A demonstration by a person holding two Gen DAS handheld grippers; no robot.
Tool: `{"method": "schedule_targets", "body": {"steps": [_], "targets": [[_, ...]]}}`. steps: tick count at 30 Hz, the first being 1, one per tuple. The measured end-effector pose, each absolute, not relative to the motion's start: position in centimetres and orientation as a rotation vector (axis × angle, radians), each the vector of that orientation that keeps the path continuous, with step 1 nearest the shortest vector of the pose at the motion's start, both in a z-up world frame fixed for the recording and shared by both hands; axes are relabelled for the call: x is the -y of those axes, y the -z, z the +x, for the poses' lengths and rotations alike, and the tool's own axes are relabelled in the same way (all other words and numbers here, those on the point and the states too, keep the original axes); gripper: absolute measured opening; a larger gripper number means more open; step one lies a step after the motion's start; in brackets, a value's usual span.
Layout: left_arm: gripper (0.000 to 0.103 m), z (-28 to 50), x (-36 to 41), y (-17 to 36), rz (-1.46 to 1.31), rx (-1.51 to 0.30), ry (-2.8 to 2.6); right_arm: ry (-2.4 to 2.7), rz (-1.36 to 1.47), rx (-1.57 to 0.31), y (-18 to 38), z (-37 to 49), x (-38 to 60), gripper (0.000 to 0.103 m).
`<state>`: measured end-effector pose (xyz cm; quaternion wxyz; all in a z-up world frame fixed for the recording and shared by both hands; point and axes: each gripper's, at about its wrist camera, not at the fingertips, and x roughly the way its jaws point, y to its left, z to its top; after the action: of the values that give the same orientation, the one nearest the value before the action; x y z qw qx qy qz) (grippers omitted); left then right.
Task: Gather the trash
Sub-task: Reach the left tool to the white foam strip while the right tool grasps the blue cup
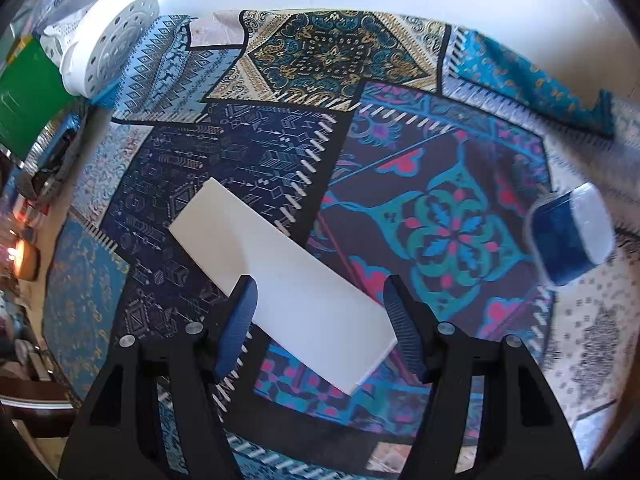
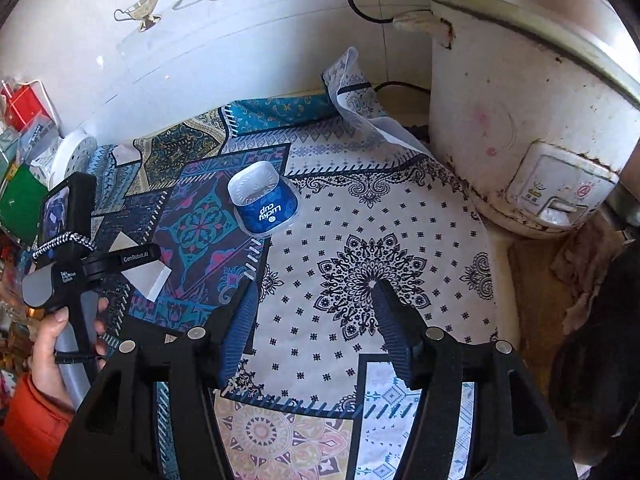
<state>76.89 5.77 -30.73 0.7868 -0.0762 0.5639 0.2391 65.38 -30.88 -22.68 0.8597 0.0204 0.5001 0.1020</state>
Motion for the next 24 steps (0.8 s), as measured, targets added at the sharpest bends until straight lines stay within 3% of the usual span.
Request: {"method": "schedule_targets", "body": {"steps": [9, 20, 21, 24], "targets": [[0.067, 73.2, -8.0, 31.8, -0.07, -1.274, -0.509, -0.296, -0.018, -1.099, 25.6, 70.3, 27.1, 0.056], [0.067, 68.5, -15.0, 32.2, -0.411, -1.243, -0.506, -0.362, -0.118, -1.136, 28.2, 75.4, 22.8, 0.056], [0.067, 68.4, -15.1, 32.2, -0.411, -1.237, -0.501, -0.359, -0.127, -1.134, 28.4, 75.7, 22.5, 0.056], [0.052, 68.1, -14.6, 32.1, -0.355, -1.23, -0.499, -0.355, -0.133, -1.121, 28.7, 76.0, 22.1, 0.056]]}}
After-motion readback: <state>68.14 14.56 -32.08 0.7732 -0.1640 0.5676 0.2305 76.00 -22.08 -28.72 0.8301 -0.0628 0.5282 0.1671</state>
